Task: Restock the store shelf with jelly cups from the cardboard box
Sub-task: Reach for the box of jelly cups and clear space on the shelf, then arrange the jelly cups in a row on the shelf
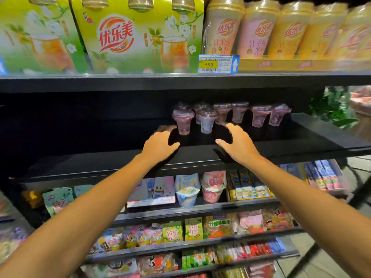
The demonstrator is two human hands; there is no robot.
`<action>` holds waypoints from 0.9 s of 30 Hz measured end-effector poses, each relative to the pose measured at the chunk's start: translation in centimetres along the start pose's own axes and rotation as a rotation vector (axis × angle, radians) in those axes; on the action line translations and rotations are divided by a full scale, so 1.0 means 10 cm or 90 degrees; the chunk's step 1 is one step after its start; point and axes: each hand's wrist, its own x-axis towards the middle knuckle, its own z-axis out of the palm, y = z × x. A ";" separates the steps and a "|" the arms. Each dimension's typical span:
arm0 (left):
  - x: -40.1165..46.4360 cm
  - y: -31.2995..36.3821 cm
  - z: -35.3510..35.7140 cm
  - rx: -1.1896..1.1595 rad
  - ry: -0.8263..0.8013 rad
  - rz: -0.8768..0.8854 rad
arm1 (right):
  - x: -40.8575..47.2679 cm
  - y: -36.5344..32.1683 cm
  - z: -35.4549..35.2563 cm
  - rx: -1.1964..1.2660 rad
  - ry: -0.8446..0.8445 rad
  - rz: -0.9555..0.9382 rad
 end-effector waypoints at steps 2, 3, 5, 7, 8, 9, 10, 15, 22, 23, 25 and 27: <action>-0.18 -0.14 -0.05 -0.002 -0.005 0.078 | -0.21 -0.10 0.00 -0.012 0.003 -0.047; -0.27 -0.21 -0.08 -0.011 0.003 0.117 | -0.32 -0.16 0.00 -0.020 0.001 -0.064; -0.46 -0.33 -0.13 -0.015 0.021 0.181 | -0.54 -0.28 0.02 -0.039 -0.008 -0.084; -0.66 -0.40 -0.20 0.008 0.032 0.231 | -0.76 -0.38 0.07 -0.047 -0.018 -0.101; -0.77 -0.41 -0.23 0.024 0.036 0.252 | -0.87 -0.41 0.10 -0.046 -0.021 -0.112; -0.87 -0.42 -0.24 0.036 0.042 0.272 | -0.98 -0.43 0.13 -0.043 -0.019 -0.128; -0.98 -0.43 -0.24 0.045 0.050 0.287 | -1.09 -0.44 0.16 -0.043 -0.017 -0.146; -1.72 -0.30 -0.06 0.043 0.070 0.298 | -1.63 -0.35 0.36 -0.047 -0.042 -0.247; -3.04 -0.28 1.16 -0.025 -0.064 0.204 | -2.67 0.38 1.16 0.017 -0.265 -0.216; -3.22 -0.31 1.38 -0.041 -0.086 0.195 | -2.86 0.58 1.36 0.014 -0.296 -0.181; -3.58 -0.43 1.89 -0.066 -0.145 0.152 | -3.29 0.90 1.69 0.020 -0.329 -0.113; -3.93 -0.62 2.41 -0.077 -0.238 0.082 | -3.68 1.20 1.98 0.001 -0.385 -0.012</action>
